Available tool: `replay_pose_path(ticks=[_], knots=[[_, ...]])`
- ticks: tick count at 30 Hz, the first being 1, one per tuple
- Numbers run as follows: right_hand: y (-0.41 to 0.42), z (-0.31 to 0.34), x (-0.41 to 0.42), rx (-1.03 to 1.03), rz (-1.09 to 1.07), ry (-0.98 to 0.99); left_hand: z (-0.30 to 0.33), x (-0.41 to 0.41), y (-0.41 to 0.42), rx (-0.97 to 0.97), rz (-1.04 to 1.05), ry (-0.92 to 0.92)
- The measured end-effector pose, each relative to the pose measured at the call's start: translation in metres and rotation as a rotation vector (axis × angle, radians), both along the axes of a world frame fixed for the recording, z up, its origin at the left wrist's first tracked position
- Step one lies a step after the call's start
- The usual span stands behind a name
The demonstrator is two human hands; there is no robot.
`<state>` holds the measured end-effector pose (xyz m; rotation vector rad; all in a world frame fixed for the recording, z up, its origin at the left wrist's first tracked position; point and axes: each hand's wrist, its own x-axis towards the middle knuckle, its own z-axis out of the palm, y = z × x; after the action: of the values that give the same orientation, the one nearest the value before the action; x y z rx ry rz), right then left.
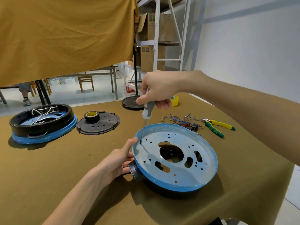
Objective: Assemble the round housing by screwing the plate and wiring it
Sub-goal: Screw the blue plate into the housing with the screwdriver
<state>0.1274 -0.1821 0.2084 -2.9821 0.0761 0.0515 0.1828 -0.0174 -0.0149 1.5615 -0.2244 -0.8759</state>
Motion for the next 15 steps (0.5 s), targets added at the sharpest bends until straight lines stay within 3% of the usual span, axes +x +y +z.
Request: replay_pose_path(ticks=[5, 9, 12, 15], knots=[[-0.005, 0.006, -0.002, 0.010, 0.000, 0.086, 0.003, -0.003, -0.001, -0.009, 0.025, 0.004], [-0.028, 0.007, -0.016, 0.126, 0.021, -0.065, 0.002, -0.006, -0.002, -0.007, 0.060, -0.028], [-0.067, -0.013, -0.037, 0.538, -0.108, -0.326, 0.001, -0.008, -0.002, 0.013, 0.111, -0.084], [-0.099, -0.060, -0.064, 1.376, -0.346, -0.364, 0.001, -0.005, -0.002, 0.065, 0.198, -0.139]])
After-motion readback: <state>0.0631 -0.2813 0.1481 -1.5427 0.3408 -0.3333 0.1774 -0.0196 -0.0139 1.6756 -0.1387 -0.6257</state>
